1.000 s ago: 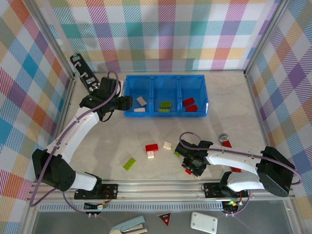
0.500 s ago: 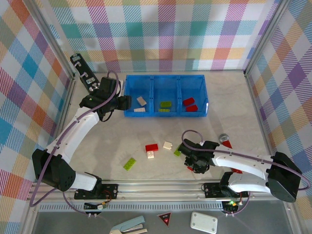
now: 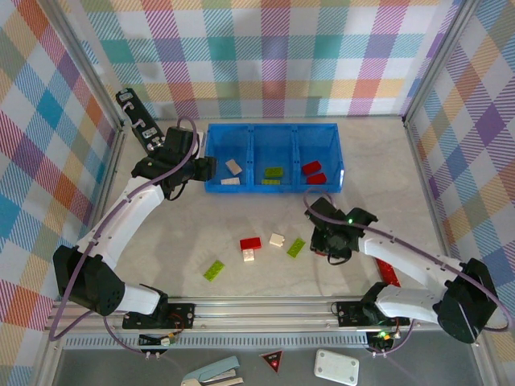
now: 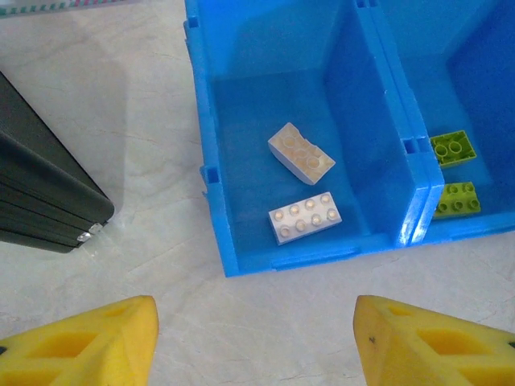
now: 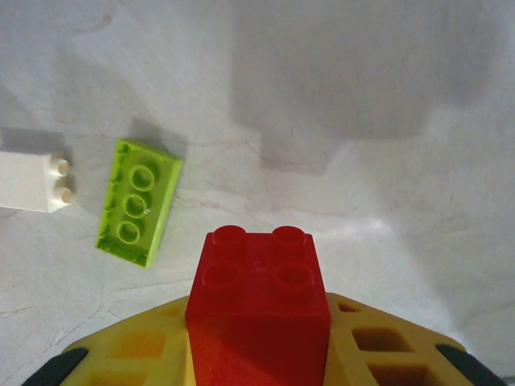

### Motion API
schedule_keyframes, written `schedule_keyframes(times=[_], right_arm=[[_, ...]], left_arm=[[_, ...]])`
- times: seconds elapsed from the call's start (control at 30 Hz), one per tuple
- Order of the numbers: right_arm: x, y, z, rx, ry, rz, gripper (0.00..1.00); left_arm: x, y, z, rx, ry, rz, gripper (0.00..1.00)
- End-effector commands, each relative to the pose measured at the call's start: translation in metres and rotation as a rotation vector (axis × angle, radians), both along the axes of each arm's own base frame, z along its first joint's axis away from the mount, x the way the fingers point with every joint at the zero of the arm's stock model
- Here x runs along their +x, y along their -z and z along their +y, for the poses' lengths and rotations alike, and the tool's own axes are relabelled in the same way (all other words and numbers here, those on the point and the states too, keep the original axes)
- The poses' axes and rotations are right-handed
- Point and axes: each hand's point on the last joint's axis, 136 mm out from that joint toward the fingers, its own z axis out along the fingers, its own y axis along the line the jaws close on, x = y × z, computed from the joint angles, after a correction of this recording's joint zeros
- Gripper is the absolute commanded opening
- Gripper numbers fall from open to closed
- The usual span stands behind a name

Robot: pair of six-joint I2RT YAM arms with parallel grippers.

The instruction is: Sort the legos into containers by color

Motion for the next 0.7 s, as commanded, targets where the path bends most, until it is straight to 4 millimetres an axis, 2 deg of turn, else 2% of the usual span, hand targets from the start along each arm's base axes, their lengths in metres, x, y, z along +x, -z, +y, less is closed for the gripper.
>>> schedule_keyframes(times=[0.0, 0.17, 0.43, 0.67], right_arm=[[0.014, -0.015, -0.004, -0.037, -0.14, 0.007, 0.0], [0.048, -0.035, -0.007, -0.065, -0.195, -0.028, 0.0], [0.117, -0.062, -0.005, -0.078, -0.242, -0.091, 0.02], [0.172, -0.066, -0.008, -0.079, -0.253, -0.103, 0.01]], left_arm=[[-0.001, -0.004, 0.009, 0.027, -0.011, -0.032, 0.65], [-0.002, -0.005, 0.01, 0.034, -0.007, -0.048, 0.64], [-0.002, -0.01, 0.019, 0.072, -0.026, -0.089, 0.64], [0.001, -0.003, 0.018, 0.08, -0.02, -0.073, 0.63]])
